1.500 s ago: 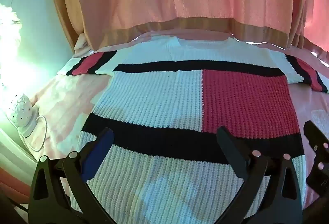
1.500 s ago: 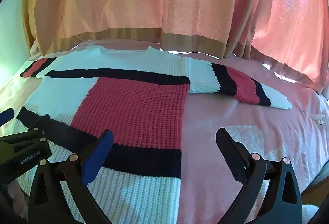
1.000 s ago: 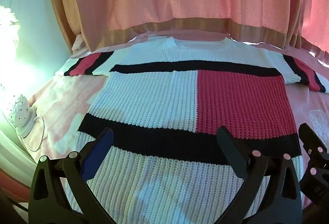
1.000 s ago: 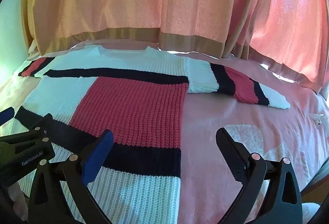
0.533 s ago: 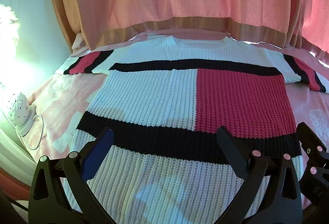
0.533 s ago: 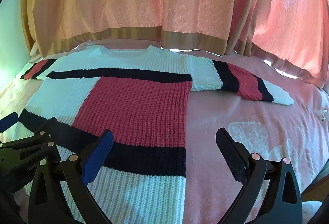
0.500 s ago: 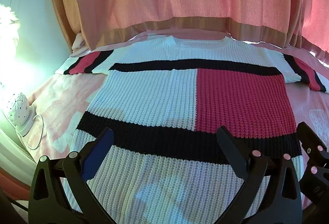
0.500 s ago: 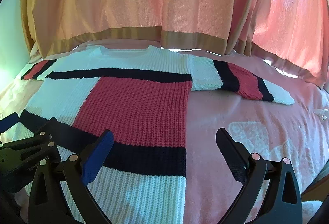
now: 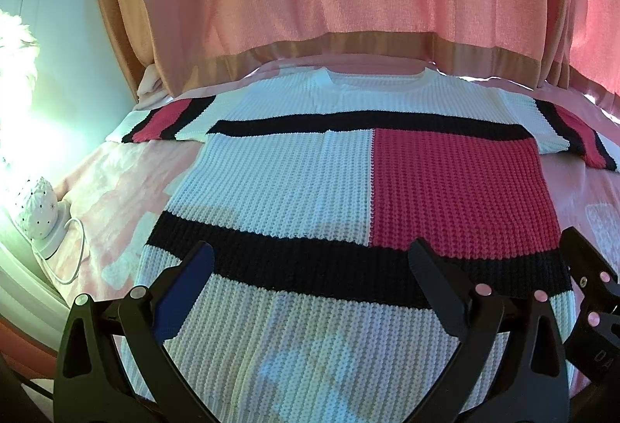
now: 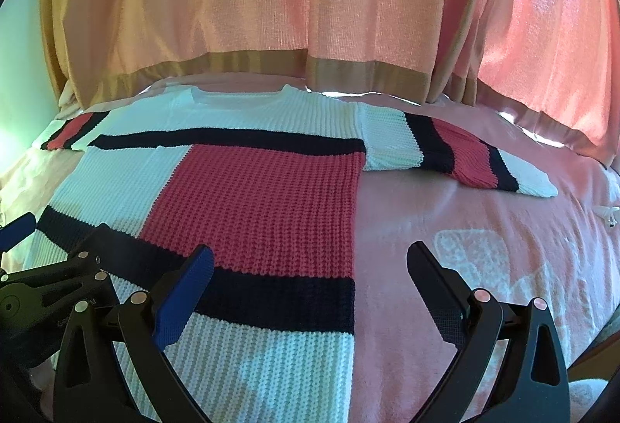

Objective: Fold small clothes

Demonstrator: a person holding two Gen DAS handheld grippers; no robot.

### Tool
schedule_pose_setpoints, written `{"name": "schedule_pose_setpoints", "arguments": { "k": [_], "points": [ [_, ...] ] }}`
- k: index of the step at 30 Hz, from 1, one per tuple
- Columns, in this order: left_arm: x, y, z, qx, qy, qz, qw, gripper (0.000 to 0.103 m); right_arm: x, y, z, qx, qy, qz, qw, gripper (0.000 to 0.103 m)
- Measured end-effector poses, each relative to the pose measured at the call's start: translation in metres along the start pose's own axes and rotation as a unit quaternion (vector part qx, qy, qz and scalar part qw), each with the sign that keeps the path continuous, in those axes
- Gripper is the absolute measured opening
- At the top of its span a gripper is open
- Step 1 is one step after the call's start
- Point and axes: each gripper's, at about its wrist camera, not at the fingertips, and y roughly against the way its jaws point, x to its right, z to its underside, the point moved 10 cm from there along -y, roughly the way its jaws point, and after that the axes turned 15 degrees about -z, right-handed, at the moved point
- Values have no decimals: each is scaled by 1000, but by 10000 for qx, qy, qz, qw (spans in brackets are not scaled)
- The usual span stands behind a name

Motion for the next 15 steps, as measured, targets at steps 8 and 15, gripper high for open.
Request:
{"name": "schedule_pose_setpoints", "arguments": {
  "k": [8,15],
  "points": [
    [-2,-1,0,-3,-1,-14,10000,98,0,-1,0,-13,2,-6,10000,98],
    [-1,-2,0,8,-27,-20,10000,98,-1,-1,-1,-11,-4,-8,10000,98]
  ]
}}
